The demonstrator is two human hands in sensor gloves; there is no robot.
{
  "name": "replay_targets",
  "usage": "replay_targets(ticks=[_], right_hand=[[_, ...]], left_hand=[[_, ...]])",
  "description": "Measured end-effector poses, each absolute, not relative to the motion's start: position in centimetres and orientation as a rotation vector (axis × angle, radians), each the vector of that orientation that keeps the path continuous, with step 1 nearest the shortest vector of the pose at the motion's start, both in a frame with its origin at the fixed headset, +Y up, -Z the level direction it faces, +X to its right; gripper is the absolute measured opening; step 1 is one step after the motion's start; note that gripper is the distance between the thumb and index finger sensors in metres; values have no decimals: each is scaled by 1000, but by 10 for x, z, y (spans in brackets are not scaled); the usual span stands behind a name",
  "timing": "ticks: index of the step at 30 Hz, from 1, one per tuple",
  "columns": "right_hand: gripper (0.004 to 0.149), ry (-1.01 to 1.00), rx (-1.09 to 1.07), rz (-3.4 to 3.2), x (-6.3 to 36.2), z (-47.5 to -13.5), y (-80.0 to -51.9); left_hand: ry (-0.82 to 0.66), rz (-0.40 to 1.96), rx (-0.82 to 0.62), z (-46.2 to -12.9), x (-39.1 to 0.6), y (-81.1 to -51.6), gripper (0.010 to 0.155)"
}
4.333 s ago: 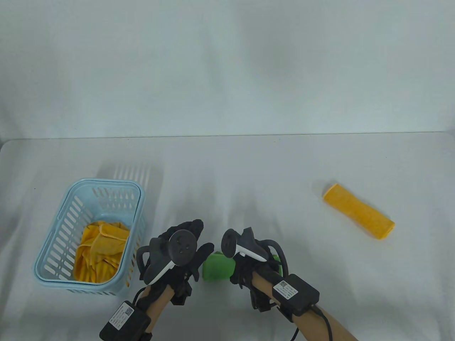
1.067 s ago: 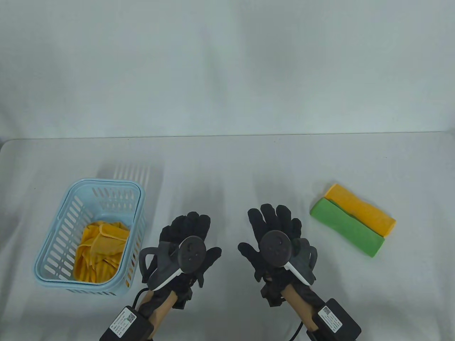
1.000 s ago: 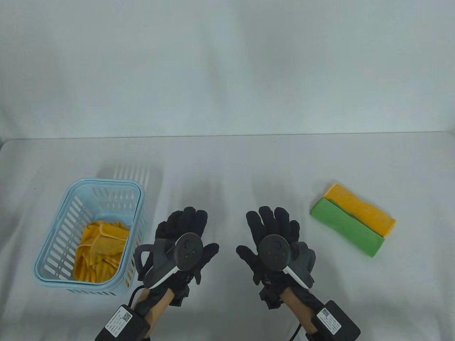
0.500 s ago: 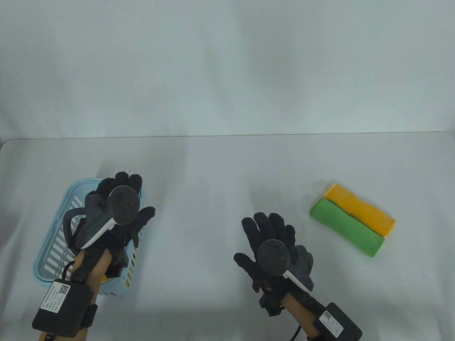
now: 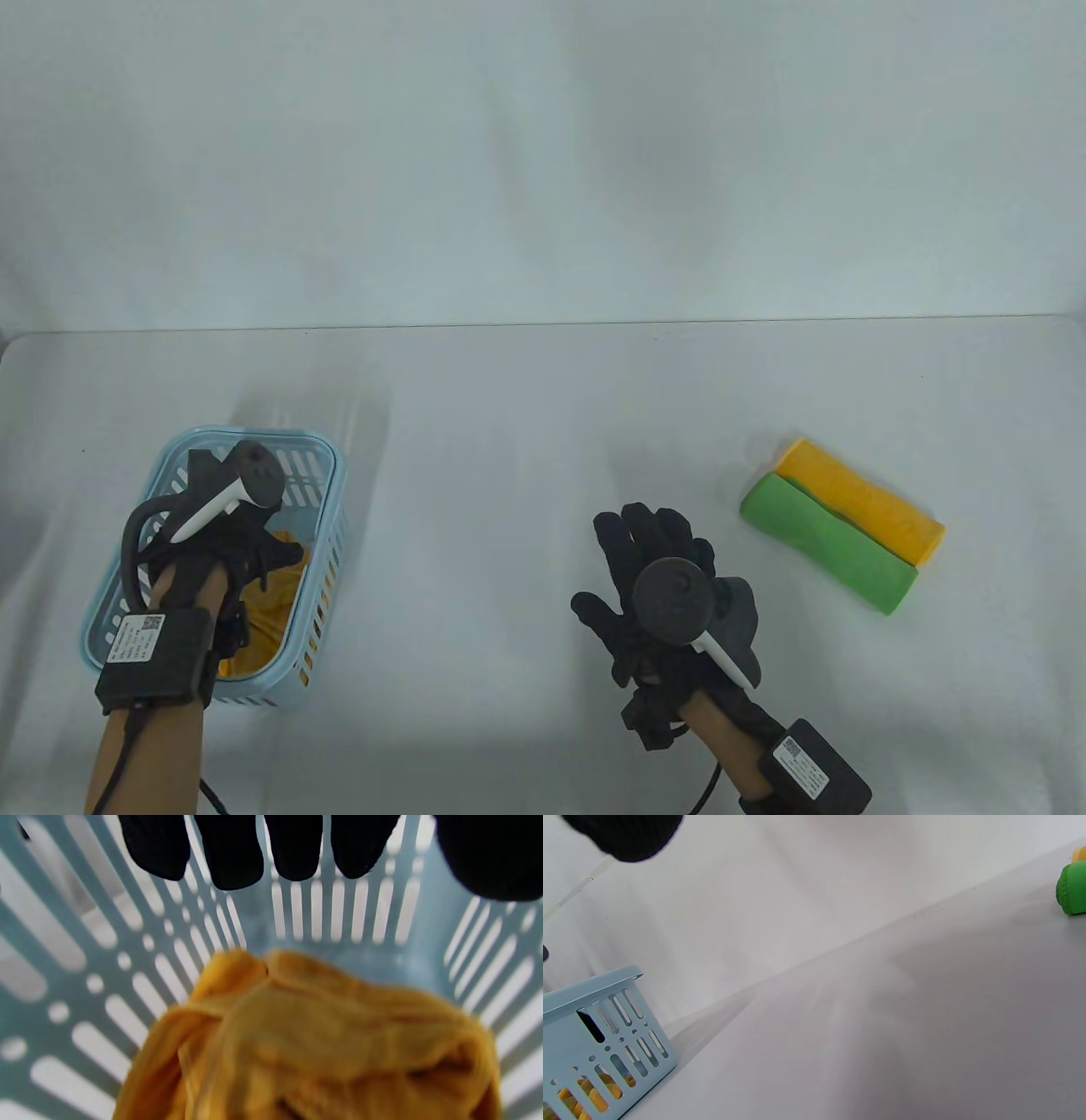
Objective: Roll square towel into towel roll
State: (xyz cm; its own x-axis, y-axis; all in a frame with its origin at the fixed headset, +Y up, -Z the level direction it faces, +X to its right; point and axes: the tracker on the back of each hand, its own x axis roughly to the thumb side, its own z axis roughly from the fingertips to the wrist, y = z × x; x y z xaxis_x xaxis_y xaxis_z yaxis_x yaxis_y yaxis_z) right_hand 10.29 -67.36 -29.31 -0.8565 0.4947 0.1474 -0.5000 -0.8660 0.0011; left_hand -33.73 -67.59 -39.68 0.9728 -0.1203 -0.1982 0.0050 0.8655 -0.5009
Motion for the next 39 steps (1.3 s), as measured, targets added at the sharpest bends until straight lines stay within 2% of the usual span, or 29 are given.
replay_targets(ticks=[5,12,17,20,24,31,39], right_hand=[[82,-36,190,2624,103,-295,-676],[82,-8,196,2617,101,-295,-677],[82,12,199,2630,98,-296,-681],[82,26,192,2634,98,-297,-683],[82,30,177,2625,99,-297,-683],[81,37,164,2587,100,-300,-682],[81,53,150,2581,101,-304,-684]], left_hand=[[194,-177,-634,-398,-335,-709,86],[158,-266,-676,-398,-328,-730,89],[153,-313,-667,-399,-324,-735,76],[153,-324,-659,-399,-323,-736,64],[145,-329,-632,-400,-322,-734,55],[174,-229,-575,-401,-329,-723,53],[229,-25,-419,-398,-342,-689,54]])
